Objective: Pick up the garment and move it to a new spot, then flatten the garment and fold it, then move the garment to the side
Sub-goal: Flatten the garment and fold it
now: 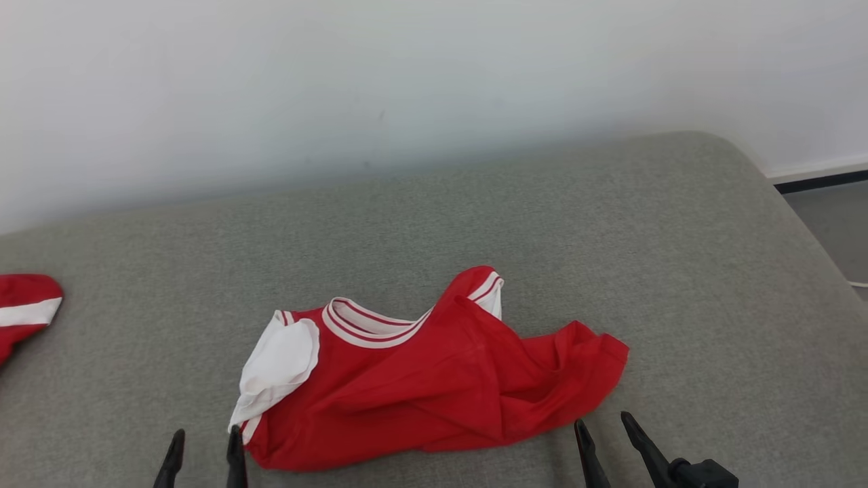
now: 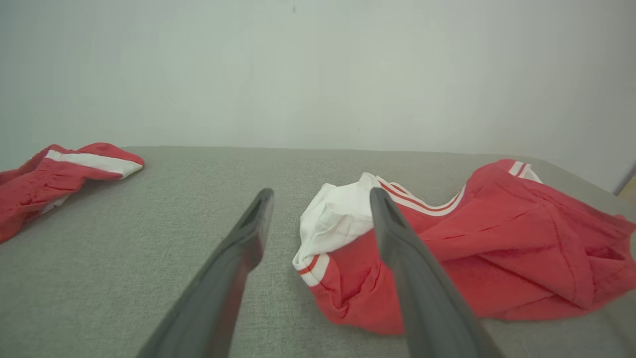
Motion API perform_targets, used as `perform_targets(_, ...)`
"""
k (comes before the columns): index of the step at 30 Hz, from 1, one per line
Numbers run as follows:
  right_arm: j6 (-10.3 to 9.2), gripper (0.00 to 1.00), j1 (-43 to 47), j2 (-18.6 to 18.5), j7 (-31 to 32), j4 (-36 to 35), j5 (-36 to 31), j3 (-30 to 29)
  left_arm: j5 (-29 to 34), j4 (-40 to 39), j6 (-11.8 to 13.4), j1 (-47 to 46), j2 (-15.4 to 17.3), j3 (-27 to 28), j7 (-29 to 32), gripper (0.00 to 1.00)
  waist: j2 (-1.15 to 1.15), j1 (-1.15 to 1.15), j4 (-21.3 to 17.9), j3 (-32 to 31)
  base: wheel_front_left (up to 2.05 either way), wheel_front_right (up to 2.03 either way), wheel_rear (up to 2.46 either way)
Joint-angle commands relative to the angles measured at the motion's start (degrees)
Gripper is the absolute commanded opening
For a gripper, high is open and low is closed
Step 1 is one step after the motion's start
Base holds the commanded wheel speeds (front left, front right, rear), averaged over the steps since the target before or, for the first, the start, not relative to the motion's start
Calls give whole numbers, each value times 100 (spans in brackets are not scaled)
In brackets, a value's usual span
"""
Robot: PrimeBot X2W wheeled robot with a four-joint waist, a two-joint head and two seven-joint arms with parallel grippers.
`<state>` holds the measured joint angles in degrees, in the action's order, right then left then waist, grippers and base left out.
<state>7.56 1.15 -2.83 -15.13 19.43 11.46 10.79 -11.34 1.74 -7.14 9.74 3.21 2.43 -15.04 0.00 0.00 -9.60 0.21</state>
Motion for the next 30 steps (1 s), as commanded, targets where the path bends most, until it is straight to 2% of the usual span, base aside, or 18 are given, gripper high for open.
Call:
perform_targets(1,-14,100,8,-11,-2,1,37,14,84,135,-38,-264,145,-134,-20,100,0,0,-171,36,0,0,0)
perform_targets(4,-14,100,-12,-11,-2,9,62,31,100,381,-29,-470,302,-367,-20,100,0,0,-303,68,0,0,0)
perform_targets(6,-14,100,-28,-10,-1,19,73,34,55,655,-32,-767,468,-727,13,100,0,0,-448,97,0,0,0)
perform_targets(11,-14,100,-56,-9,-2,-16,72,23,-238,1286,-27,-1829,960,-1481,567,100,0,0,-796,260,0,0,0)
perform_targets(21,-14,100,-153,-9,-2,-185,95,-61,-774,2592,-28,-4088,1320,-2309,2573,100,0,0,-1299,927,0,0,0)
perform_targets(30,-14,100,-127,-8,-2,-319,55,-181,-1173,3028,-29,-5089,1495,-3403,4200,100,0,0,-1345,1293,0,0,0)
